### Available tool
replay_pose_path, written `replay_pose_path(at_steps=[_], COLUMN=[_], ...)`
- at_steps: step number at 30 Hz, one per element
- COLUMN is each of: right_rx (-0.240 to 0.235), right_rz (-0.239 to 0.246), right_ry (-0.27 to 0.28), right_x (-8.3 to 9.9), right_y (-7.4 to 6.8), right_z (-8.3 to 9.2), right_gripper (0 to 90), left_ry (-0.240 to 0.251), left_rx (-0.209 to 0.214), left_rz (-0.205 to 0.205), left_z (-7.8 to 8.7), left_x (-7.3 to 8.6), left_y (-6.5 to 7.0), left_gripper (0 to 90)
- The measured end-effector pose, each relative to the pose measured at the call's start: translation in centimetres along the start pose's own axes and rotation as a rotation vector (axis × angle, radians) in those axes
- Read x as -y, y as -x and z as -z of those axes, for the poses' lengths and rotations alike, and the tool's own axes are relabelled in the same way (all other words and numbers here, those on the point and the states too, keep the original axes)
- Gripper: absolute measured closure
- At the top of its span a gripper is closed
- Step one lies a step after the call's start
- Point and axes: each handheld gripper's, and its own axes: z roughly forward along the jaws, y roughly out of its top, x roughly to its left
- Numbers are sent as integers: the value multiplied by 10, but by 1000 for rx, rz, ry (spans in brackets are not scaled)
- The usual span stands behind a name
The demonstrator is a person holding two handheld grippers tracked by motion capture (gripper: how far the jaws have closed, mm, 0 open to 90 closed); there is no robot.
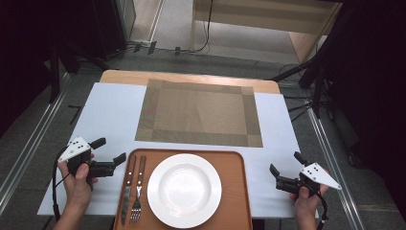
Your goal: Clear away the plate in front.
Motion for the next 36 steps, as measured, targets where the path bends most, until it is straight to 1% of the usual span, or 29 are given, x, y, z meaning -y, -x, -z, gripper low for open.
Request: replay_pose_path(at_steps=[2,7,10,16,19,23,25,27,36], right_rx=[0,0,0,1,1,2,2,1,1], right_rz=[0,1,2,0,2,1,1,1,1], right_ry=[0,1,1,0,0,0,0,0,5], right_x=[0,0,0,0,0,0,0,0,0], right_y=[0,0,0,0,0,0,0,0,1], right_z=[0,0,0,0,0,0,0,0,0], right_gripper=[0,0,0,0,0,0,0,0,0], left_ry=[2,9,8,24,24,29,22,19,38], left_rx=[-3,-19,-27,-44,-50,-59,-66,-70,-105], left_rz=[-6,5,5,13,15,12,5,6,25], left_z=[2,8,12,22,28,33,35,37,50], left_x=[1,3,5,8,11,15,16,18,25], left_y=[-2,-9,-12,-19,-22,-24,-24,-25,-34], left_gripper=[0,0,0,0,0,0,0,0,0])
